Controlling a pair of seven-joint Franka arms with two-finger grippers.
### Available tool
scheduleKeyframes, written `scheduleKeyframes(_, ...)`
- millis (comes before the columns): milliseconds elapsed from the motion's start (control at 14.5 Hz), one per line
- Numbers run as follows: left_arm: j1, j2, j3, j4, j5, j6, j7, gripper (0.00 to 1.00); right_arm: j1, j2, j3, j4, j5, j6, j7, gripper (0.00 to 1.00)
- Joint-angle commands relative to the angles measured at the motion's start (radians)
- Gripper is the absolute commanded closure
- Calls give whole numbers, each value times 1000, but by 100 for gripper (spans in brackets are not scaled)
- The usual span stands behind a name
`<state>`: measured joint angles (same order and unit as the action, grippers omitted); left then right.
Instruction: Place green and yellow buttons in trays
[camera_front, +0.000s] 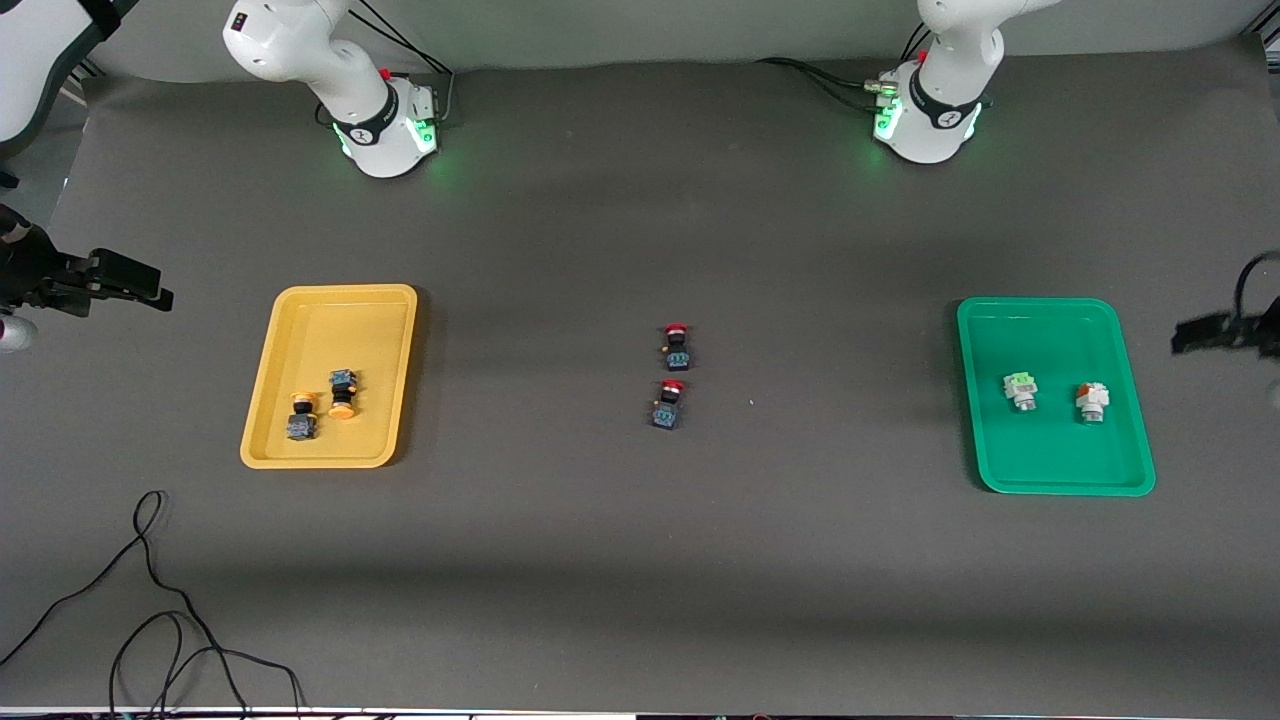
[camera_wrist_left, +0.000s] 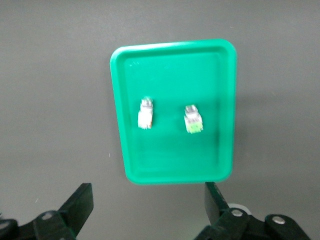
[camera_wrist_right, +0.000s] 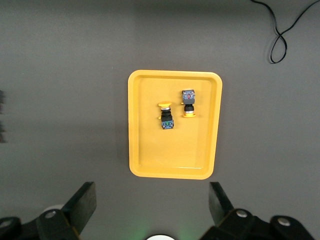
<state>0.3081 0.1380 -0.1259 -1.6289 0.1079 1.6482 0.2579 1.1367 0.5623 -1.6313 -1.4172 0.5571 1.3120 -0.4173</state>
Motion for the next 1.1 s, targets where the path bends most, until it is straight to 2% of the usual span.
scheduleKeyframes(0, -26, -59, -24, 35, 9, -76, -20, 1, -81, -13, 68, 27, -17, -20, 12, 0)
scheduleKeyframes(138, -33, -112, -72, 37, 6, -93, -51, 1, -170, -63, 172, 76, -52, -26, 14, 0)
scheduleKeyframes(207, -35, -123, -105, 37, 6, -105, -98, 1, -226, -96, 251, 92, -92, -28, 17, 0)
scheduleKeyframes(276, -41, -132, -116, 49, 6, -129, -126, 1, -294, -145, 351, 112, -141, -28, 52, 0)
scheduleKeyframes(345, -93, -139, -104, 58, 1, -148, -146, 1, -372, -203, 481, 124, -204, -25, 121, 0)
scheduleKeyframes(414, -166, -143, -59, 58, -1, -148, -175, 1, -446, -261, 620, 119, -268, -14, 182, 0)
scheduleKeyframes(483, -261, -143, 27, 70, -4, -149, -196, 1, -527, -304, 760, 113, -339, -5, 218, 0)
scheduleKeyframes(552, -362, -141, 107, 87, -10, -148, -203, 1, -613, -332, 883, 106, -389, 1, 238, 0)
scheduleKeyframes(621, -429, -140, 171, 96, -33, -148, -204, 1, -690, -352, 977, 98, -411, 3, 261, 0)
scheduleKeyframes(690, -449, -140, 201, 96, -57, -148, -201, 1, -756, -372, 1057, 84, -416, 4, 276, 0)
scheduleKeyframes(828, -460, -140, 207, 98, -80, -146, -203, 1, -833, -409, 1160, 48, -442, 24, 304, 0)
scheduleKeyframes(897, -475, -138, 213, 99, -82, -145, -204, 1, -880, -442, 1232, 9, -469, 45, 320, 0)
scheduleKeyframes(1034, -558, -132, 306, 99, -85, -139, -204, 1, -978, -555, 1396, -133, -514, 126, 389, 0)
